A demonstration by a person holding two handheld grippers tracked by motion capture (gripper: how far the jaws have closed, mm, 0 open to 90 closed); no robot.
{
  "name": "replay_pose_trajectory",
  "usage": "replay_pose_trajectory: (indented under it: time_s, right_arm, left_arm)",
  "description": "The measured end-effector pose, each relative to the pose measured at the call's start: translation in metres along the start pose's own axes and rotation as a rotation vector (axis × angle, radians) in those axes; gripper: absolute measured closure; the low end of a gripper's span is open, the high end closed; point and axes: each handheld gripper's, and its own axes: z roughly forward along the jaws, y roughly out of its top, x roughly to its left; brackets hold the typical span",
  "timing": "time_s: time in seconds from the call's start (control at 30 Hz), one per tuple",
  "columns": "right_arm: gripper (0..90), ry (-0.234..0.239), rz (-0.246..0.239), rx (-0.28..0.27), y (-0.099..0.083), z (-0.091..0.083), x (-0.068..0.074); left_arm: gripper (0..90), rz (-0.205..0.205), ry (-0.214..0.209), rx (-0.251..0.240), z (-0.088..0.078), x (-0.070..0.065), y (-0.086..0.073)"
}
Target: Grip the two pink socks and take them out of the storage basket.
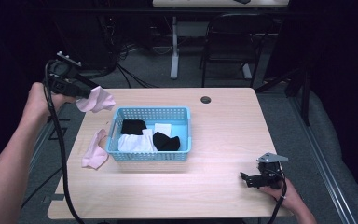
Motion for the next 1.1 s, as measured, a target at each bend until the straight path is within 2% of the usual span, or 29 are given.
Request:
replay_pose_trajectory:
  time_s: [0.27,0.37,0.5,0.67,0.7,0.73,0.77,0.83,0.87,1.1]
  right_arm:
    - [0.0,-0.005,-0.001,0.002,0.0,0.0,0.0]
    - [0.0,-0.006,-0.001,0.001,0.0,0.0,0.0]
    - [0.0,-0.006,-0.001,0.001,0.0,0.0,0.0]
    - [0.0,-0.006,0.001,0.004,0.0,0.0,0.0]
    - [0.0,-0.006,0.0,0.003,0.0,0.0,0.0]
    - [0.0,-0.006,0.0,0.003,0.0,0.0,0.0]
    - [0.0,-0.006,0.0,0.003,0.0,0.0,0.0]
    - [0.0,-0.004,0.002,0.0,0.0,0.0,0.0]
    - [0.0,-0.002,0.004,0.0,0.0,0.0,0.0]
    - [0.0,-0.002,0.004,0.001,0.0,0.0,0.0]
  left_arm:
    - [87.5,-0.049,0.026,0.012,-0.006,0.02,-0.018]
    - [87.5,-0.073,0.039,0.035,-0.002,0.029,-0.03]
    - [87.5,-0.089,0.039,0.051,0.005,0.035,-0.039]
    - [87.5,-0.104,0.029,0.087,0.021,0.039,-0.053]
    - [87.5,-0.115,0.02,0.101,0.03,0.04,-0.061]
    - [87.5,-0.115,0.02,0.101,0.03,0.04,-0.061]
    - [87.5,-0.122,0.012,0.112,0.04,0.04,-0.067]
    - [87.5,-0.118,0.012,0.127,0.044,0.04,-0.07]
    - [87.5,-0.127,0.0,0.136,0.054,0.038,-0.076]
    - [87.5,-0.146,-0.02,0.165,0.081,0.036,-0.092]
